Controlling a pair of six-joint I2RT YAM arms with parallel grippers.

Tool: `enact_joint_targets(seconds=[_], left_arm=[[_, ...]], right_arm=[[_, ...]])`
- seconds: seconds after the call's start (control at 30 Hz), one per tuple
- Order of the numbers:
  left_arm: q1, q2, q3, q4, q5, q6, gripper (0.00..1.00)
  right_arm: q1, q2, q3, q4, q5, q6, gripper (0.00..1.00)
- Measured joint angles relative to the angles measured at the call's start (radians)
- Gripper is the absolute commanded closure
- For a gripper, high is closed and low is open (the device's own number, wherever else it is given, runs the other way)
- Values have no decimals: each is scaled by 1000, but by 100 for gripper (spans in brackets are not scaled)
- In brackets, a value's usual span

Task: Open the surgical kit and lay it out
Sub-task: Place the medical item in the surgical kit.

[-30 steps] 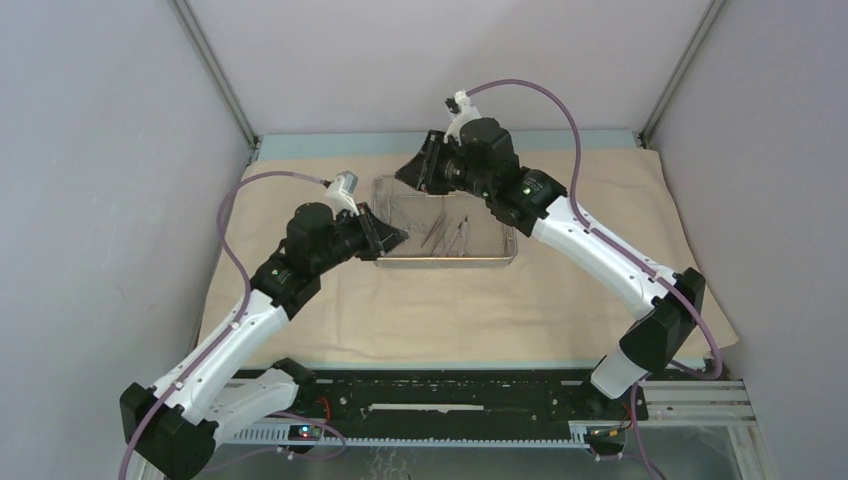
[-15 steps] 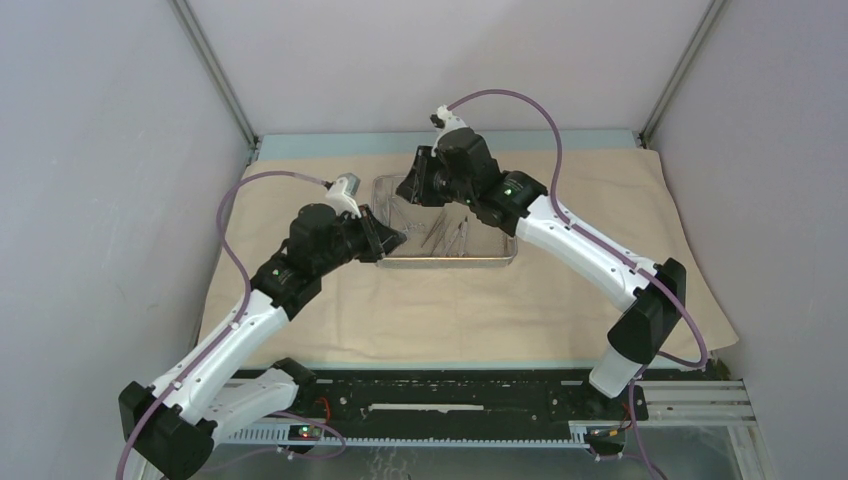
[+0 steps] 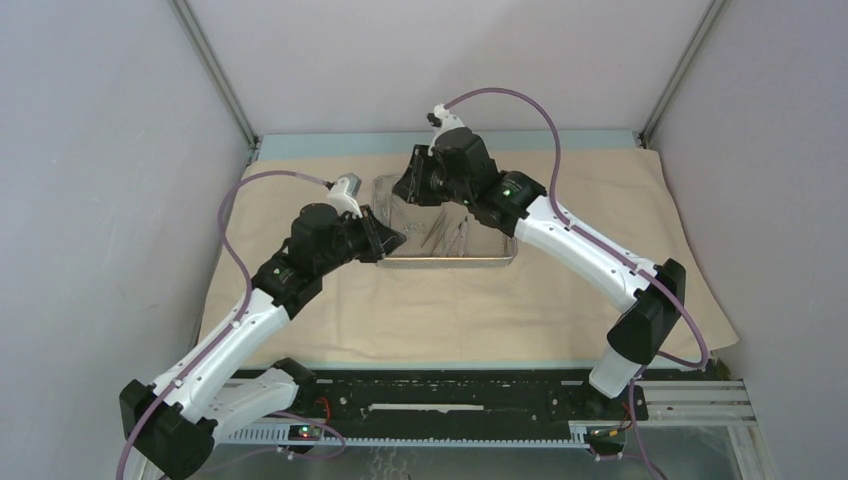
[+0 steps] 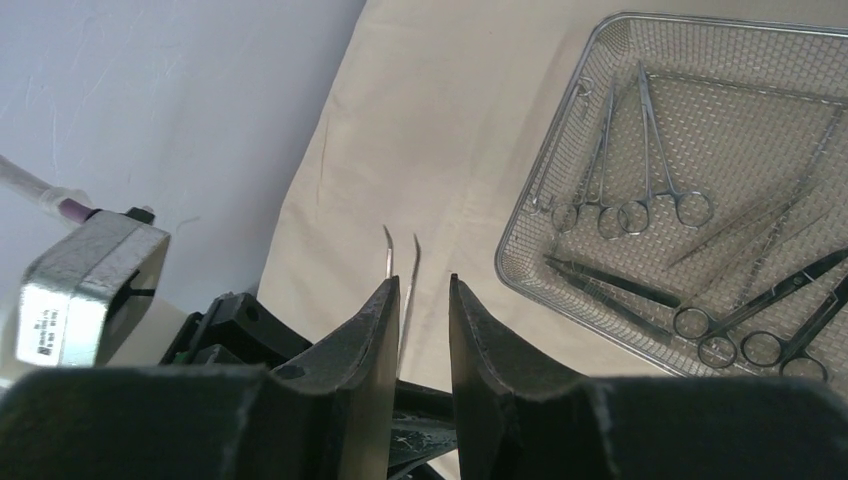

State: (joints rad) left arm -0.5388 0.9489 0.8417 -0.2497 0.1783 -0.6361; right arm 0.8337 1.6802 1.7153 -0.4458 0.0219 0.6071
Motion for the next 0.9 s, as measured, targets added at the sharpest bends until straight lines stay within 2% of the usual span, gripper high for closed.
enact_joint_targets(seconds=[0.37,0.73,0.9], left_arm=[[-3,2,0,0,0,0,100],[-3,2,0,-2,-1,0,100],[-3,2,0,-3,-1,0,100]], right_arm=[[13,24,27,0,0,0,69],[14,31,27,1,0,1,76],[14,31,27,1,0,1,75]])
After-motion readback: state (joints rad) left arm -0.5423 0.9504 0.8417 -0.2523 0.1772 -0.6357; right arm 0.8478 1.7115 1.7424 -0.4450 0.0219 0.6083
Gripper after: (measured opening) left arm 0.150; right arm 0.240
